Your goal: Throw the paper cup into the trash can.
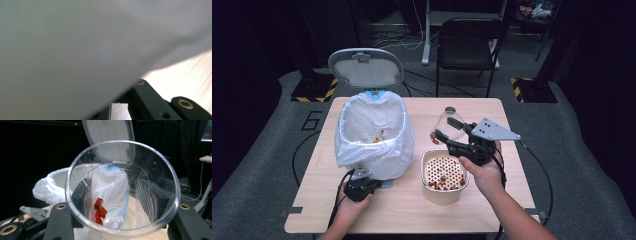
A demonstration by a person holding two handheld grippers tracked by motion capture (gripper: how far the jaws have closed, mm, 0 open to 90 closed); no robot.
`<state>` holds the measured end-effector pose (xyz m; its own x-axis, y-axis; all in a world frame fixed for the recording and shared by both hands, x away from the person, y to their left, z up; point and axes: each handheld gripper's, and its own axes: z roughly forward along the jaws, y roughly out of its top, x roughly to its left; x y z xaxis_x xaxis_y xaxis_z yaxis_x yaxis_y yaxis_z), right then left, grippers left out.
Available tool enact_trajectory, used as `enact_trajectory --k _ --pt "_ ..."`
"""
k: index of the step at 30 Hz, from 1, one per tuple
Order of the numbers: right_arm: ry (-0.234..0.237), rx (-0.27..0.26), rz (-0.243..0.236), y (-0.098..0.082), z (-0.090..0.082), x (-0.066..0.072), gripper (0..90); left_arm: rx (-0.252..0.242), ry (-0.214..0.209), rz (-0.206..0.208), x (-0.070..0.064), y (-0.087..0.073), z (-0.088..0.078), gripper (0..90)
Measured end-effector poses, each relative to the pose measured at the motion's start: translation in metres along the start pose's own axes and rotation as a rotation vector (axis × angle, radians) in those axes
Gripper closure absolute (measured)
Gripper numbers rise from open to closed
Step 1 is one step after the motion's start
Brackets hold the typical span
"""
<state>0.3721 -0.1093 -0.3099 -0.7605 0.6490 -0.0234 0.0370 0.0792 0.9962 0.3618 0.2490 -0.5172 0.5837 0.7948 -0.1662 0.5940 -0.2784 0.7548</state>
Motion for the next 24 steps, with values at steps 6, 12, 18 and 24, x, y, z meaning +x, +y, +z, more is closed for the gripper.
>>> enact_trajectory --k 6,12,18,24 --pt "0.029 -0.002 -0.044 0.02 0.021 0.008 43.7 0.002 0.0 0.003 0.0 0.0 0.0 90.0" --pt "0.069 0.003 -0.062 0.034 0.047 0.02 43.3 0.003 -0.003 0.002 0.0 0.0 0.0 90.0" --pt "0.105 0.006 -0.045 0.04 0.072 0.028 43.2 0.001 0.001 -0.001 0.0 0.0 0.0 90.0" --pt "0.121 0.037 -0.048 0.041 0.097 0.037 43.0 0.004 0.001 0.004 0.0 0.0 0.0 90.0"
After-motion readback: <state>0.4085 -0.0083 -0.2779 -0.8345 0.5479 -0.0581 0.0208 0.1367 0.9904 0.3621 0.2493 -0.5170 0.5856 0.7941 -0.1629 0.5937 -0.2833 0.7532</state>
